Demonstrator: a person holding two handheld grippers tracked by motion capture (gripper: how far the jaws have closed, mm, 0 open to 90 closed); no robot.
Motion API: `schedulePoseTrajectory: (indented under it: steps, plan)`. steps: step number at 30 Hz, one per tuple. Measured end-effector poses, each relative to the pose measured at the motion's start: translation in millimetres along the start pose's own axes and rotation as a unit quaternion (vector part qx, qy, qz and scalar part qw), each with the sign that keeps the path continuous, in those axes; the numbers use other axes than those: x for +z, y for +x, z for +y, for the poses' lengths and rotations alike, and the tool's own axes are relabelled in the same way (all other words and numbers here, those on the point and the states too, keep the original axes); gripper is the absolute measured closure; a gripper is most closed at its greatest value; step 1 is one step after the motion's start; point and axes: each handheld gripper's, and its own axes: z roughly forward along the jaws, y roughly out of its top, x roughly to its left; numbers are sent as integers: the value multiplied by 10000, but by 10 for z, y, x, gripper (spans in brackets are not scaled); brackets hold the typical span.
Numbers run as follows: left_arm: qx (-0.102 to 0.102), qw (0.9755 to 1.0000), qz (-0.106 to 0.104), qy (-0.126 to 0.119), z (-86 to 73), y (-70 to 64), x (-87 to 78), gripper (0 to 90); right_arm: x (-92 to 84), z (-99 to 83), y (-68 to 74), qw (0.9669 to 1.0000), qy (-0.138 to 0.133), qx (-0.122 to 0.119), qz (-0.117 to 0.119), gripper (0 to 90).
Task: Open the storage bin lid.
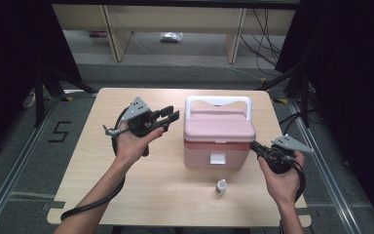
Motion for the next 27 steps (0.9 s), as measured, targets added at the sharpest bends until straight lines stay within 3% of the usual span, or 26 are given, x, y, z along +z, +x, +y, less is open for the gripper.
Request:
schedulePoseTrajectory:
  steps: [1, 4, 5, 7, 8, 9, 12, 13, 14, 15, 17, 18, 19, 20, 21, 22, 23, 25, 27]
  plan:
    - [84, 9999, -73, 4, -44, -45, -51, 712, 1, 8, -26, 9998, -40, -191, -5, 900]
    - [278, 9993, -244, 21, -133, -151, -134, 802, -2, 27, -26, 9996, -51, -275, -59, 900]
    - [321, 9991, -277, 17, -151, -176, -147, 832, -6, 31, -2, 9999, -52, -112, -39, 900]
    - [425, 9982, -403, 98, -200, -238, -159, 867, -8, 48, -12, 9997, -24, -221, -59, 900]
    - [447, 9977, -489, 143, -230, -268, -148, 875, -11, 52, 8, 9999, -16, -92, -63, 900]
    - [467, 9972, -552, 168, -264, -300, -129, 880, -2, 62, -14, 9997, -72, -244, -39, 900]
    - [551, 9960, -628, 318, -376, -382, -67, 885, -13, 95, -10, 9996, -35, -268, -87, 900]
    - [578, 9955, -662, 345, -410, -405, -42, 886, -13, 102, 5, 9999, -21, -154, -64, 900]
    - [617, 9947, -733, 361, -448, -429, -6, 888, -3, 114, -21, 9994, -69, -338, -72, 900]
    - [619, 9943, -782, 373, -470, -446, 18, 888, -4, 135, -22, 9993, -41, -356, -99, 900]
    - [718, 9928, -860, 425, -528, -493, 93, 888, -8, 159, 5, 9997, 41, -217, -105, 900]
    - [749, 9922, -891, 451, -556, -514, 131, 890, -5, 181, -17, 9993, 32, -369, -75, 900]
    - [777, 9916, -916, 480, -577, -531, 162, 890, -3, 189, -5, 9996, 55, -280, -58, 900]
    - [799, 9909, -961, 504, -607, -558, 203, 891, 3, 198, -21, 9992, 15, -404, -76, 900]
    - [839, 9899, -1013, 526, -638, -587, 244, 891, 12, 197, 2, 9996, 40, -266, -62, 900]
    - [891, 9885, -1081, 572, -674, -617, 295, 891, 20, 204, -15, 9991, 24, -406, -100, 900]
    - [906, 9876, -1140, 594, -701, -642, 337, 891, 22, 208, 12, 9997, 66, -232, -89, 900]
    - [970, 9857, -1209, 659, -741, -677, 405, 890, 27, 221, -9, 9991, 89, -389, -122, 900]
    - [1027, 9842, -1255, 712, -790, -714, 486, 890, 30, 227, 5, 9996, 50, -283, -41, 900]
